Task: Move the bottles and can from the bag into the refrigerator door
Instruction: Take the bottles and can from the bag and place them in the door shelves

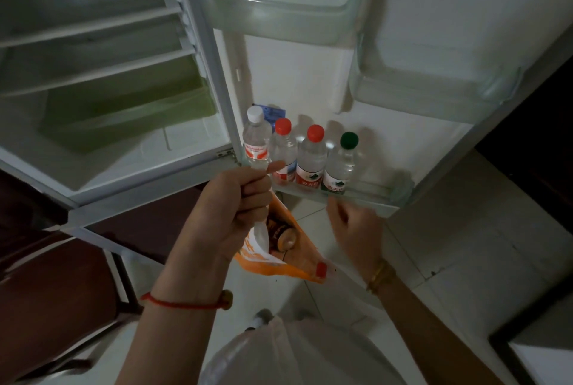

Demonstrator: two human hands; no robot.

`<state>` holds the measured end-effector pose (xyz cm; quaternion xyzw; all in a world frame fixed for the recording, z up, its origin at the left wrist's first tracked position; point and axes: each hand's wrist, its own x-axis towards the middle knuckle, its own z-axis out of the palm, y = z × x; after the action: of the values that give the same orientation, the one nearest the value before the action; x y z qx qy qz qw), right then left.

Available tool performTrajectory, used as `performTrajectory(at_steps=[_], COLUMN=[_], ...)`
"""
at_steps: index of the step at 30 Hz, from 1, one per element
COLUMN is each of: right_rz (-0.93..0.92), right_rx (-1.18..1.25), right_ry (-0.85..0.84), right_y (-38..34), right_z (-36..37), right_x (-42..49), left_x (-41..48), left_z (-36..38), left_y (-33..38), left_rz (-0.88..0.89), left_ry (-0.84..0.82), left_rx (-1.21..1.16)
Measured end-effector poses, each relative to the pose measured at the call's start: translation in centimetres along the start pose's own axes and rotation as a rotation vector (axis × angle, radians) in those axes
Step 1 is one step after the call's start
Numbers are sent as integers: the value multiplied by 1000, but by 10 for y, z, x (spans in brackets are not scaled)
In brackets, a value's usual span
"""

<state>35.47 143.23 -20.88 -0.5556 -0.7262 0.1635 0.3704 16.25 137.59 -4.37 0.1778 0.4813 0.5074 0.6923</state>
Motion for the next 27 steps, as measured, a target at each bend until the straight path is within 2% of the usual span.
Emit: performTrajectory(at_steps=[2,5,11,16,18,21,24,27], right_rz=[119,162,186,292,324,349,312,306], right_rx=[-62,-80,-135,-154,-135,-106,-210,-273], right_ry=[-190,-421,-673,-868,-931,-919,-977,-953], right_y=[21,41,51,41,38,31,27,31], right_z=[10,19,28,33,34,37,38,36], right_x=[-27,-55,-67,-53,-47,-40,-38,-39], left_x=[0,-1,-5,-10,-12,-14,-16,-18], left_z=[3,5,12,16,18,21,24,26], left_y=[-1,-5,-8,-10,-11,-14,-15,-14], left_rz=[-1,1,-21,0,-1,-9,-13,-12], left_ry=[8,13,-5,-8,-12,-16,-18,-22], left_rx=[0,7,-1,24,30,36,32,20])
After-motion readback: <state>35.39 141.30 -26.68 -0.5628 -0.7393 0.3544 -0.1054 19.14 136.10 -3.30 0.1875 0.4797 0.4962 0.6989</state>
